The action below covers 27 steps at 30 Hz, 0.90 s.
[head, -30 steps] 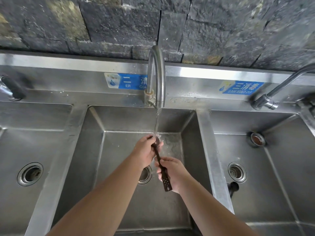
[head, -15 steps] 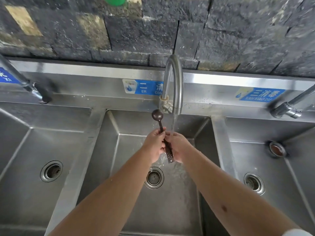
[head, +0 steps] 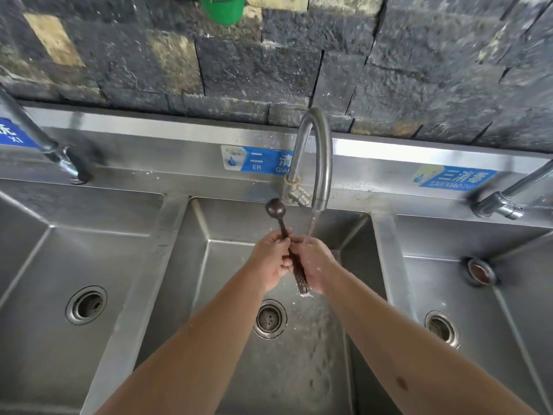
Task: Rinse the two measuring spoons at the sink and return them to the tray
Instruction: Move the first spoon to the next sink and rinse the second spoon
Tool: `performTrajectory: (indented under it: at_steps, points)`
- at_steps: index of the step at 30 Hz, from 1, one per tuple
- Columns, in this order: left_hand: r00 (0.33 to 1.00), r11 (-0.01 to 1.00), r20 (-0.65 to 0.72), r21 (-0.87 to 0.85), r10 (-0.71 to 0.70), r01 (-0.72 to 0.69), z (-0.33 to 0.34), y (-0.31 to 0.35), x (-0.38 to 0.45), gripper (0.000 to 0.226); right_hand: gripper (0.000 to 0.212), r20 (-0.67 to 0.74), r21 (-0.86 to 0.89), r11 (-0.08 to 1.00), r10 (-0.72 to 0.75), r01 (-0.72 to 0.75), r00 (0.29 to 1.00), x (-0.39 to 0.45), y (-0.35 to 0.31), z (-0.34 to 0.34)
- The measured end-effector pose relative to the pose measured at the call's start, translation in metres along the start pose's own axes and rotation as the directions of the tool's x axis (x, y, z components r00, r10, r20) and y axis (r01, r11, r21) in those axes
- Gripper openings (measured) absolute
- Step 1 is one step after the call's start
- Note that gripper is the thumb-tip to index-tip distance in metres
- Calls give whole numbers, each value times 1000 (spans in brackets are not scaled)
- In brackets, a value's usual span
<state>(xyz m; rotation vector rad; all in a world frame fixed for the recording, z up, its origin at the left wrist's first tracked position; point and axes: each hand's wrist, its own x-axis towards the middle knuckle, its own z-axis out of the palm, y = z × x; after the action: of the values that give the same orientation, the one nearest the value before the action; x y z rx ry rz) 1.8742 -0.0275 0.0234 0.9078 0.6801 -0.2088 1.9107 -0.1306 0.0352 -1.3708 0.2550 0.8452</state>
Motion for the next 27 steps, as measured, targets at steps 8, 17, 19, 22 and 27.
performTrajectory:
  at_steps: [8,17,19,22,27]
  points:
    - [980,965,-59,171,-191,198,-5,-72,-26,17,23,-119,99,962,267,-256,956,-68,78,-39]
    - [942,919,-98,209,-320,334,0,-125,-66,15,22,-156,253,905,388,-343,908,-117,115,-56]
    - [939,916,-86,204,-334,345,4,-131,-74,15,19,-253,98,951,310,-294,917,-125,120,-56]
    - [937,912,-94,217,-336,349,8,-139,-86,17,12,-410,-361,901,77,-239,909,-134,129,-58]
    - [937,912,-24,223,-348,344,14,-143,-99,22,15,-449,-616,769,-165,-171,878,-149,138,-58]
